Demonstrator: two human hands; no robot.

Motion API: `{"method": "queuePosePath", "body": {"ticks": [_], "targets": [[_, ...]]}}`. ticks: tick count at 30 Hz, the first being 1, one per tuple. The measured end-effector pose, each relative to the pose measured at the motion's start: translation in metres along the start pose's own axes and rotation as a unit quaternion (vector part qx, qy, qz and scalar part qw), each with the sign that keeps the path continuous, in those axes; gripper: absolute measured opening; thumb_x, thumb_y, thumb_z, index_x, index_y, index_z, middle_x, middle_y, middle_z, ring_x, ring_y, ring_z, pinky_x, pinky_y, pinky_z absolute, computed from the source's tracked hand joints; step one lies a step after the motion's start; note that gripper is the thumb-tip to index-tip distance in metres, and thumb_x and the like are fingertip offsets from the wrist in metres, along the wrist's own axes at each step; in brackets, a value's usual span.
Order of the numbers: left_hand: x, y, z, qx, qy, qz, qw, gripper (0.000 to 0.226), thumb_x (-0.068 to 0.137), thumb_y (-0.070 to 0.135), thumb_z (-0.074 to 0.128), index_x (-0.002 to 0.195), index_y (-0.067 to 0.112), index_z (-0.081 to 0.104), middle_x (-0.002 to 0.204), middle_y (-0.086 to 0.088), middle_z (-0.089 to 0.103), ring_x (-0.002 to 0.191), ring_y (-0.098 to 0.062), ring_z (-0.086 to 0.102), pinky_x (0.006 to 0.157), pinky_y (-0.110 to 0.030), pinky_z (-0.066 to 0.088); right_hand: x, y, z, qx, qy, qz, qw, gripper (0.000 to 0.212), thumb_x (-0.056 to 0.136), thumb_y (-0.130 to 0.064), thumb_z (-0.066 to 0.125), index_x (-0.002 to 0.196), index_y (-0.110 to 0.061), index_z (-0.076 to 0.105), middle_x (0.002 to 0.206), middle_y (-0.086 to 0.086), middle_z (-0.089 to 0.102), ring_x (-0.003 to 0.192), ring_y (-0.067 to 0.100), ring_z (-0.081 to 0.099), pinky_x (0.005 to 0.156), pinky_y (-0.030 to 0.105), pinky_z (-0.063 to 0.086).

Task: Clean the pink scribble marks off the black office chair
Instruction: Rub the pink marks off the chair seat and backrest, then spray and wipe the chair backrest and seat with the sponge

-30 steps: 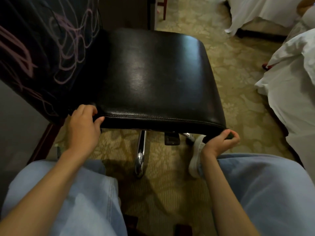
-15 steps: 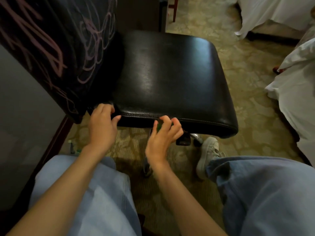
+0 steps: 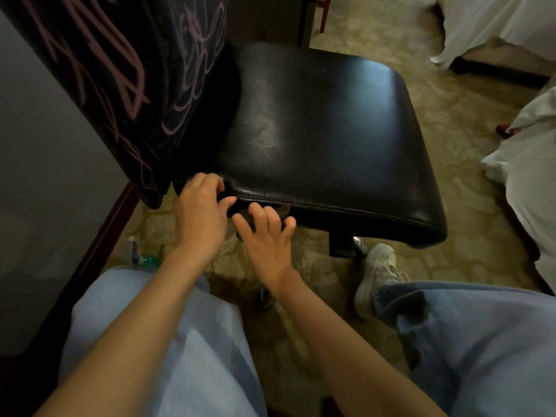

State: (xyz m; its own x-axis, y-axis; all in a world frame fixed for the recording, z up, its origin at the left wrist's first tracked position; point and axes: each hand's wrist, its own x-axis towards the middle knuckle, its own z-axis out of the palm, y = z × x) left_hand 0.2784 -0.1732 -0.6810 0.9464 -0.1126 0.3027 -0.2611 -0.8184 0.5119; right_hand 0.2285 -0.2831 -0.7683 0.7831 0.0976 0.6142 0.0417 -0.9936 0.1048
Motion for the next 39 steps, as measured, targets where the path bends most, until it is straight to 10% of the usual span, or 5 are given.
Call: {"method": "queuePosePath", "body": {"ticks": [15,23,29,39], "targets": [[-0.005,0.008,0.011,0.014,0.020,-0.019,1.000,0.018,0.082,0.011,0.069,0.094,0.004,0.058,0.096,-0.011,0.057,0.092,-0.027,0.053,0.073,-0.031,0.038,-0.072,0.159,-0.033,0.015,-0.025,0.057,0.998,0.039,0.075,-0.020,0.056,0.113,-0.022,0.044,0.120,0.011,0.032,0.107,0.032,0.035,0.087,0.045,0.031],[-0.019,0.015,-0.007,-0.004,0.015,-0.011,1.000,0.020,0.086,0.016,0.066,0.101,0.005,0.060,0.101,-0.009,0.057,0.093,-0.023,0.054,0.072,-0.023,0.033,-0.047,0.117,-0.073,0.187,0.022,0.162,0.969,0.026,0.083,-0.021,0.049,0.109,-0.018,0.045,0.117,0.007,0.033,0.105,0.028,0.034,0.087,0.041,0.036],[-0.038,-0.016,-0.062,-0.040,0.073,-0.014,0.996,0.008,0.084,0.010,0.065,0.092,0.008,0.063,0.090,-0.004,0.061,0.079,-0.016,0.056,0.069,-0.018,0.037,0.007,0.052,-0.089,0.258,0.018,0.052,0.965,0.027,0.085,-0.023,0.053,0.111,-0.016,0.049,0.116,0.009,0.038,0.107,0.026,0.039,0.089,0.038,0.040],[-0.078,-0.158,-0.067,-0.048,0.122,-0.290,0.948,0.025,0.083,0.012,0.068,0.106,0.002,0.062,0.102,-0.013,0.061,0.091,-0.025,0.058,0.074,-0.031,0.044,0.092,-0.008,-0.072,0.331,-0.028,0.001,0.943,0.036,0.080,-0.016,0.061,0.113,-0.015,0.046,0.114,0.012,0.044,0.106,0.027,0.040,0.088,0.030,0.034]]}}
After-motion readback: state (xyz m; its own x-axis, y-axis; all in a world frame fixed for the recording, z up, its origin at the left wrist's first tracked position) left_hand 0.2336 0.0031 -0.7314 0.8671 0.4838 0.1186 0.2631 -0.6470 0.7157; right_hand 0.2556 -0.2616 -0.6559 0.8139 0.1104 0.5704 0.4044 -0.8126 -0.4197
